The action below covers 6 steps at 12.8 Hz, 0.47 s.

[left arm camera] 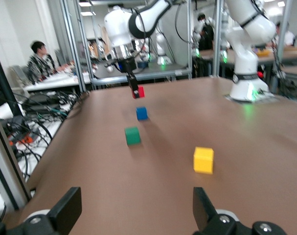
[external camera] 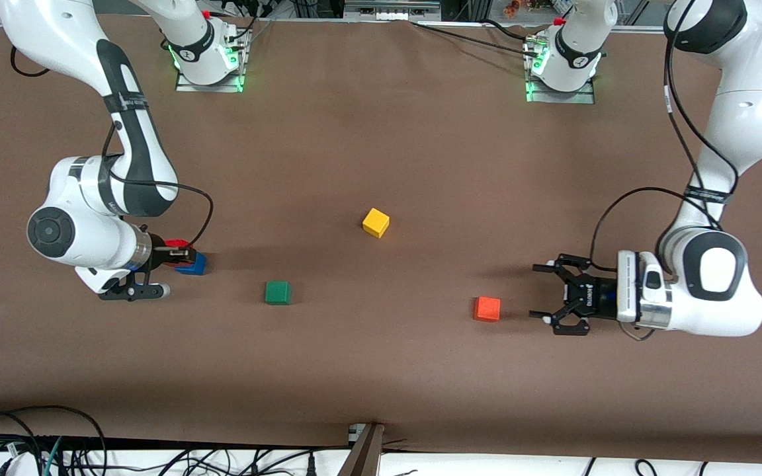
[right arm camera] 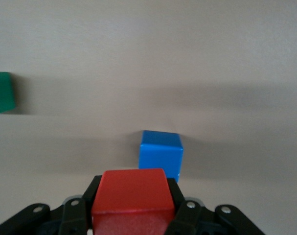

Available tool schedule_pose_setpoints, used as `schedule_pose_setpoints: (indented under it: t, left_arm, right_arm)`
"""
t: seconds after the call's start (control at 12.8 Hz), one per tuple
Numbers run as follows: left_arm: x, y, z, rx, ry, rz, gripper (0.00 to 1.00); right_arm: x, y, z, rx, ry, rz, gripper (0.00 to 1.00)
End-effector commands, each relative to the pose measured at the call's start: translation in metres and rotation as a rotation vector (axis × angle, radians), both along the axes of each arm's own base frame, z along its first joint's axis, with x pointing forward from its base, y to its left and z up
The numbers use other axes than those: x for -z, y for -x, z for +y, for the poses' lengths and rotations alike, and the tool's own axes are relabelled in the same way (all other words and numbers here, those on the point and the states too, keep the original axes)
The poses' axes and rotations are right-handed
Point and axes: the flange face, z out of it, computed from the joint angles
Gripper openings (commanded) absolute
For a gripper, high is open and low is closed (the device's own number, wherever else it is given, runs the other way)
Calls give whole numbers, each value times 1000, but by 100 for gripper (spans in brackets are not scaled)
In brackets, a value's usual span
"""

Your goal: Pass red block to right arm, stack on blue

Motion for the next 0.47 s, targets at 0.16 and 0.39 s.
schedule_pose_setpoints:
  t: [0.16,0.39]
  left_arm:
    - [-74,3,55,101,-339,-7,100]
    - [-135,19,72,83,-599,25,100]
  right_arm:
    - [12,15,-9,19,39,-73,0]
    - [17,15,-10,30,66,-79,0]
